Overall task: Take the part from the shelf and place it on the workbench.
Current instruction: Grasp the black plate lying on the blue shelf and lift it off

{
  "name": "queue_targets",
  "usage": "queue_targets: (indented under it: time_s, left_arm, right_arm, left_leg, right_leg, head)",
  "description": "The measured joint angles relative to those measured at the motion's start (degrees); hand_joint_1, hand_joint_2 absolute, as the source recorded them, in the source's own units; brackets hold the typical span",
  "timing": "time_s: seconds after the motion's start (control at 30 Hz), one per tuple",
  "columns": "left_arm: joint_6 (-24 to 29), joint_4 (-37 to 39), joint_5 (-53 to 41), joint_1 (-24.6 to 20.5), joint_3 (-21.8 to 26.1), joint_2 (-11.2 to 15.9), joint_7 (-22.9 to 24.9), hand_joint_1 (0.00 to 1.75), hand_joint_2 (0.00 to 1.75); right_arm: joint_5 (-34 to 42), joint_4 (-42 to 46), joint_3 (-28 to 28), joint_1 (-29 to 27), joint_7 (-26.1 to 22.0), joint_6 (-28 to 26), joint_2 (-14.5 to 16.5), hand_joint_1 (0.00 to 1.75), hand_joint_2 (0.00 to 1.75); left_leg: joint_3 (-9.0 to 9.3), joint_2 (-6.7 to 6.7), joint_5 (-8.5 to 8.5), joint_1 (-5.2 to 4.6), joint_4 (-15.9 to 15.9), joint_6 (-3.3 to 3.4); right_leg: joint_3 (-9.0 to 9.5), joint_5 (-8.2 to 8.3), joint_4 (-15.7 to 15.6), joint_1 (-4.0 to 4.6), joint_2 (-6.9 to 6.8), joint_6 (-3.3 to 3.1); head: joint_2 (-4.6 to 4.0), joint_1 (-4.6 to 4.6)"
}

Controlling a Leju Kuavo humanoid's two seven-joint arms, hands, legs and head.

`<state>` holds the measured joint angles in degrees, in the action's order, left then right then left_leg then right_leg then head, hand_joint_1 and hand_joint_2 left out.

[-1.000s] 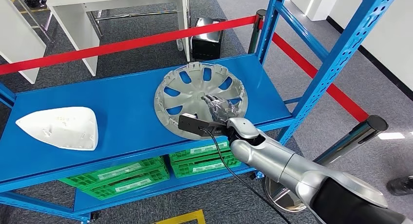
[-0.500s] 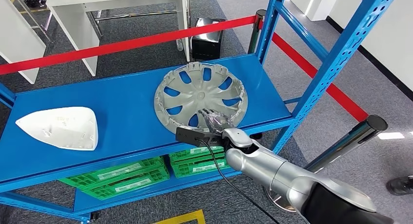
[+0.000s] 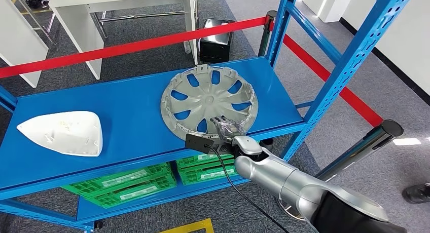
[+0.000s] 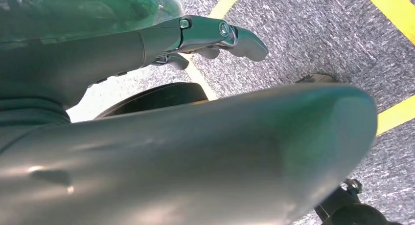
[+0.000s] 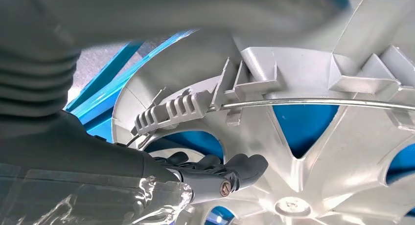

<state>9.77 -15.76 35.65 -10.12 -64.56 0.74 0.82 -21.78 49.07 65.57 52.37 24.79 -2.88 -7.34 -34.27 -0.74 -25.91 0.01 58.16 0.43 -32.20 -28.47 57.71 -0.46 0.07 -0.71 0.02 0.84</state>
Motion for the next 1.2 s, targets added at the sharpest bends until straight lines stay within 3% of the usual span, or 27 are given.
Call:
queue_targets:
  time_s: [0.8,0.83,0.87,0.97,1.03,1.2]
  left_arm:
    - [0.23,-0.04,-0.80,-0.37,0.47,-0.04,0.16,0.00,0.00]
    - [0.29,-0.04,-0.81,-0.38,0.47,-0.04,0.17,0.00,0.00]
    - [0.33,-0.05,-0.82,-0.39,0.48,-0.04,0.17,0.00,0.00]
    - [0.37,-0.11,-0.83,-0.43,0.48,-0.04,0.17,0.00,0.00]
    - [0.44,-0.16,-0.83,-0.45,0.48,-0.04,0.17,0.00,0.00]
    - [0.67,-0.20,-0.83,-0.47,0.50,-0.04,0.17,0.00,0.00]
  right_arm:
    - [7.19,-1.01,-0.28,1.41,0.50,2.62,0.21,0.00,1.75]
    - [7.58,-1.05,-0.27,1.49,0.46,2.66,0.21,0.10,1.75]
    - [7.98,-1.09,-0.26,1.55,0.42,2.70,0.21,0.40,1.75]
    - [9.09,-1.15,-0.26,1.73,0.34,2.83,0.22,1.57,1.75]
    - [9.72,-1.17,-0.26,1.85,0.34,2.90,0.23,1.75,1.75]
    - [11.00,-1.26,-0.24,2.18,0.19,2.92,0.24,1.75,1.75]
  left_leg:
    - [0.31,0.01,0.00,0.00,0.00,0.00]
    - [0.32,0.01,0.00,0.00,0.00,0.00]
    - [0.33,0.01,0.00,0.00,0.00,0.00]
    - [0.36,0.01,0.00,0.00,0.00,0.00]
    - [0.38,0.01,0.00,0.00,0.00,0.00]
    - [0.43,0.02,0.00,0.00,0.00,0.00]
  right_leg:
    - [0.29,0.00,-0.02,0.00,0.01,0.00]
    - [0.30,0.00,-0.02,0.00,0.01,0.00]
    - [0.31,0.00,-0.02,0.00,0.01,0.00]
    - [0.34,0.00,-0.02,0.00,0.01,0.00]
    - [0.36,0.00,-0.02,0.00,0.01,0.00]
    - [0.40,0.00,-0.02,0.00,0.02,0.00]
  head:
    - [0.00,0.00]
    - [0.00,0.01]
    - [0.00,0.01]
    - [0.00,0.01]
    - [0.00,0.01]
    - [0.00,0.00]
